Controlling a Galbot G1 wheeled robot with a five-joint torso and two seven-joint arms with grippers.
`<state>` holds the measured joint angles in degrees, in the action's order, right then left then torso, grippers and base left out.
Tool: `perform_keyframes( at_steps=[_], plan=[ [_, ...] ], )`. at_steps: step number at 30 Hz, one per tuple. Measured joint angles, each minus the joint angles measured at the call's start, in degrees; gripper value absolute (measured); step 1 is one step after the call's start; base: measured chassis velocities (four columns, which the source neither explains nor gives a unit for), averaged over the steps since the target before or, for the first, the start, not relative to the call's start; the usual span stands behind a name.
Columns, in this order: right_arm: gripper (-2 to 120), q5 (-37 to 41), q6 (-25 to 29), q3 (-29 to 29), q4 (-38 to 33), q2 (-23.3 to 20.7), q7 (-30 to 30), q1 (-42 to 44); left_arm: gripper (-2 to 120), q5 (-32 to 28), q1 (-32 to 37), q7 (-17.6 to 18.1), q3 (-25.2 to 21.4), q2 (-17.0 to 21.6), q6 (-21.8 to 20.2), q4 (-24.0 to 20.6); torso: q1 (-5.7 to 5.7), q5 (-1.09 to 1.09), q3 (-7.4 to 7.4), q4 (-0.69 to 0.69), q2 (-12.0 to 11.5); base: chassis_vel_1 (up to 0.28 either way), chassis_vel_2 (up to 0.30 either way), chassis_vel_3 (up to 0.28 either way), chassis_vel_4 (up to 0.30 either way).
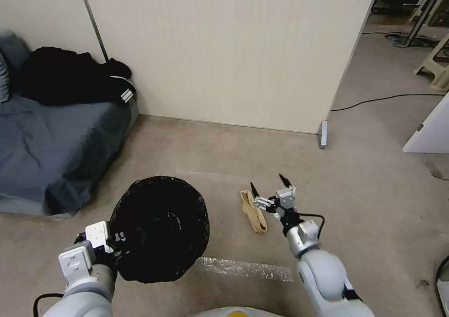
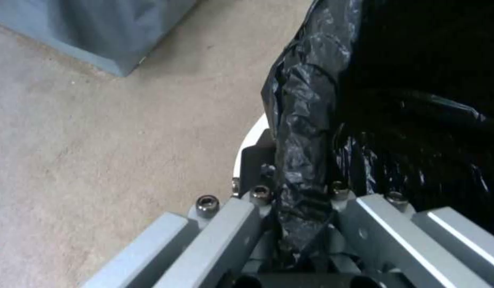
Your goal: Pick up the trash bin, then pick up the garbage from the floor and place it into the trash bin.
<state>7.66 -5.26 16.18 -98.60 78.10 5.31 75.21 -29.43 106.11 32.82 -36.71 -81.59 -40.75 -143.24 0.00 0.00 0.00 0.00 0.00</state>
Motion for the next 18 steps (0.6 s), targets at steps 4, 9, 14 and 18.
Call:
perform_keyframes(
  at_steps=[4,9,14,18],
  plan=[
    [100,2.2,-2.9,-3.2,8.8,0.0,-0.2,-4.3,1,0.9,0.8,-0.3,0.0,-0.5,0.3,0.0,0.0,-0.01,0.0,0.0,0.0,0.0,0.0,0.0,0.0],
    [100,1.7,-3.0,-5.0,15.9,0.5,0.9,-7.8,1,1.5,1.3,-0.5,0.0,-0.9,0.5,0.0,0.0,0.0,0.0,0.01,0.0,0.0,0.0,0.0,0.0],
    [100,-0.3,-2.0,-5.8,27.7,2.3,3.2,-14.0,1,1.5,1.8,-0.6,-0.1,-1.3,0.6,0.0,0.0,0.0,0.0,0.0,0.0,0.0,0.0,0.0,0.0],
    [100,-2.1,-1.5,-5.6,37.9,3.7,5.4,-18.3,1,1.9,2.6,-0.5,-0.2,-1.7,0.6,0.0,0.0,0.0,0.0,0.0,0.0,0.0,0.0,0.0,0.0]
  ],
)
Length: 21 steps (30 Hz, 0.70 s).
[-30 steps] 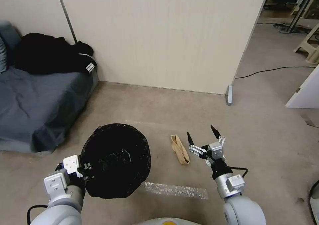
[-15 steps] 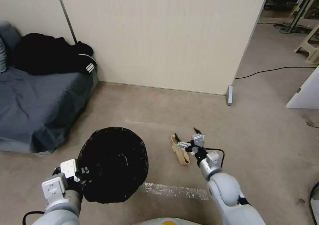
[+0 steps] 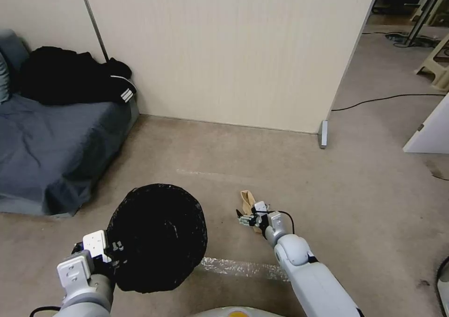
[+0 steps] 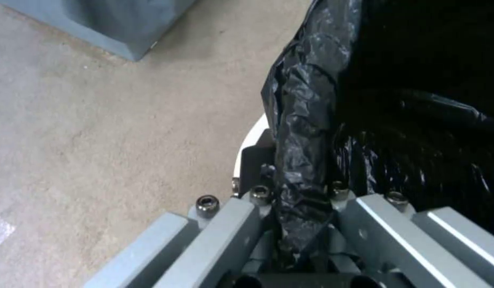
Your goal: Pick up the trash bin, then pick up the garbage from the floor and place it into the trash bin.
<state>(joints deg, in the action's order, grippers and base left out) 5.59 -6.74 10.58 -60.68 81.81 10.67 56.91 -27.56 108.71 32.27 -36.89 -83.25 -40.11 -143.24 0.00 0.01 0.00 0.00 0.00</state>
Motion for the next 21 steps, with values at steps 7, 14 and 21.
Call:
perform_keyframes(
  at_steps=[7,14,21],
  plan=[
    [96,-2.8,3.7,2.6,9.5,2.0,1.1,-3.9,1,0.7,0.5,0.0,0.1,-0.3,0.2,0.0,0.0,-0.01,0.0,0.0,0.0,0.0,0.0,0.0,0.0],
    [74,-2.9,5.0,3.4,11.4,2.1,1.2,-4.8,1,0.9,0.5,0.0,0.4,-0.3,0.3,0.0,0.0,-0.01,0.0,0.01,0.0,0.0,0.0,0.0,0.0],
    [45,-2.1,4.8,3.0,7.9,1.5,0.4,-3.3,1,0.9,0.3,0.0,0.6,0.0,0.3,0.0,0.0,-0.01,0.0,0.0,0.0,0.0,0.0,0.0,0.0]
  ],
)
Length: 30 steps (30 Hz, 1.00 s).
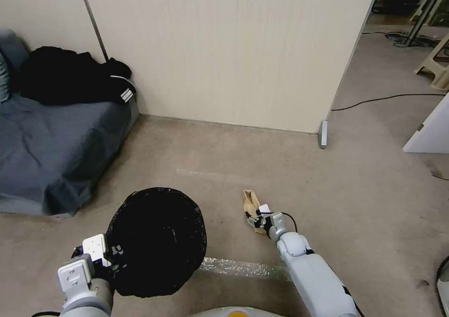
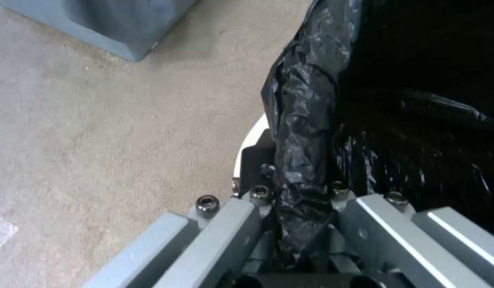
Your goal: Pick up the trash bin, then pick up the garbage from the floor and place it into the trash bin.
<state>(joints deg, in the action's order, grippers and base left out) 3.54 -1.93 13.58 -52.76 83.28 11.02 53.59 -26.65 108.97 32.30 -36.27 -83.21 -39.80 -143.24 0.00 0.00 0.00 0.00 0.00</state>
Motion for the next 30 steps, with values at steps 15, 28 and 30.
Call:
perform_keyframes(
  at_steps=[15,28,30],
  plan=[
    [0,1.2,-0.1,-1.0,-6.1,-0.7,-1.9,3.0,1,-0.1,-0.6,0.0,0.1,0.6,0.0,0.0,0.0,0.0,0.0,0.0,0.0,0.0,0.0,0.0,0.0],
    [0,7.5,1.2,-4.0,-28.5,-3.8,-3.4,9.2,1,-0.8,-1.4,0.0,0.2,1.6,0.1,0.0,0.0,0.02,0.0,-0.01,0.0,0.0,0.0,0.0,0.0],
    [0,10.0,4.1,-5.3,-37.5,-4.8,-1.2,11.3,1,-0.7,-1.5,0.0,0.4,1.6,0.1,0.0,0.0,0.0,0.0,0.0,0.0,0.0,0.0,0.0,0.0]
  ],
)
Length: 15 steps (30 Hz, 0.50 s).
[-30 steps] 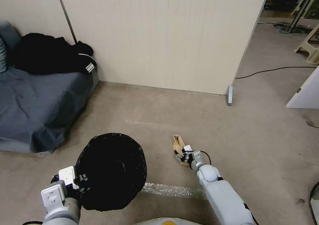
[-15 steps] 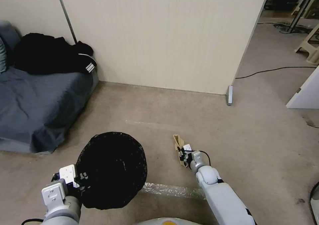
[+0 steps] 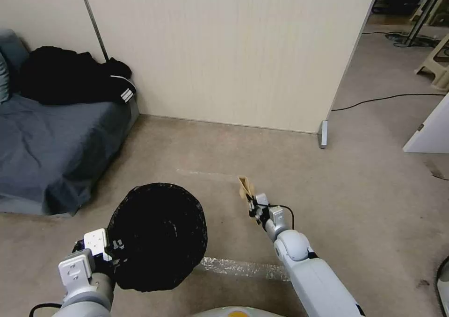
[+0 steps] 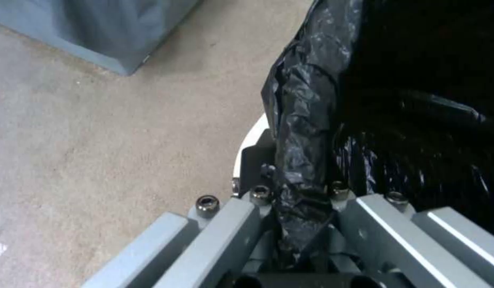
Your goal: Pick up the trash bin, then pick up the garbage from the floor and place it into the trash bin.
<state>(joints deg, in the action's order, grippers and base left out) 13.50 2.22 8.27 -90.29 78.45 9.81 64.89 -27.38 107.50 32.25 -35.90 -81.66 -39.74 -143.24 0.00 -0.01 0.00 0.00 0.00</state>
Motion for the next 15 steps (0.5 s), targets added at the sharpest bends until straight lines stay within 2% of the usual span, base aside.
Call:
perform_keyframes(
  at_steps=[1,2,3,4,5,6,8,9,12,15],
  plan=[
    [0,0.9,1.7,-0.4,-3.5,-0.3,1.4,0.6,1,0.0,0.0,0.0,0.1,0.0,0.0,0.0,0.0,0.01,0.01,0.0,0.0,0.0,0.0,0.0,0.0],
    [0,0.9,1.7,-0.4,-3.5,-0.3,1.4,0.6,1,0.0,0.0,0.0,0.1,0.0,0.0,0.0,0.0,0.01,0.01,0.0,0.0,0.0,0.0,0.0,0.0],
    [0,2.6,5.7,-1.2,-10.3,-0.8,6.0,1.7,1,0.2,0.0,-0.1,0.3,0.0,0.0,0.0,0.0,0.01,0.01,-0.01,0.0,0.0,0.0,0.0,0.0],
    [0,3.5,7.7,-1.7,-13.9,-1.2,10.0,2.2,1,0.4,0.0,-0.1,0.4,0.0,0.1,0.0,0.0,0.01,0.01,0.0,0.0,0.0,0.0,0.0,0.0],
    [0,3.5,7.7,-1.7,-13.9,-1.2,10.0,2.2,1,0.4,0.0,-0.1,0.4,0.0,0.1,0.0,0.0,0.01,0.01,0.0,0.0,0.0,0.0,0.0,0.0],
    [0,5.2,9.6,-2.7,-17.7,-1.8,15.2,2.7,1,0.5,0.0,-0.2,0.7,0.0,0.1,0.0,0.0,0.03,0.01,-0.01,0.0,0.0,0.0,0.0,0.0],
    [0,7.7,10.4,-5.0,-21.2,-3.1,19.4,3.3,1,0.7,-0.1,-0.3,0.9,0.0,0.1,0.0,0.0,0.01,0.01,0.0,0.0,0.0,0.0,0.0,0.0],
    [0,7.7,10.4,-5.0,-21.2,-3.1,19.4,3.3,1,0.7,-0.1,-0.3,0.9,0.0,0.1,0.0,0.0,0.01,0.01,0.0,0.0,0.0,0.0,0.0,0.0],
    [0,10.6,10.6,-10.7,-23.1,-5.2,21.1,3.5,1,0.8,-0.3,-0.4,1.0,0.1,0.1,0.0,0.0,0.01,0.01,-0.01,0.0,0.0,0.0,0.0,0.0],
    [0,10.9,10.6,-14.0,-21.6,-5.9,21.1,3.1,1,0.8,-0.4,-0.5,1.1,0.1,0.1,0.0,0.0,0.01,0.01,0.0,0.0,0.0,0.0,0.0,0.0]
  ],
)
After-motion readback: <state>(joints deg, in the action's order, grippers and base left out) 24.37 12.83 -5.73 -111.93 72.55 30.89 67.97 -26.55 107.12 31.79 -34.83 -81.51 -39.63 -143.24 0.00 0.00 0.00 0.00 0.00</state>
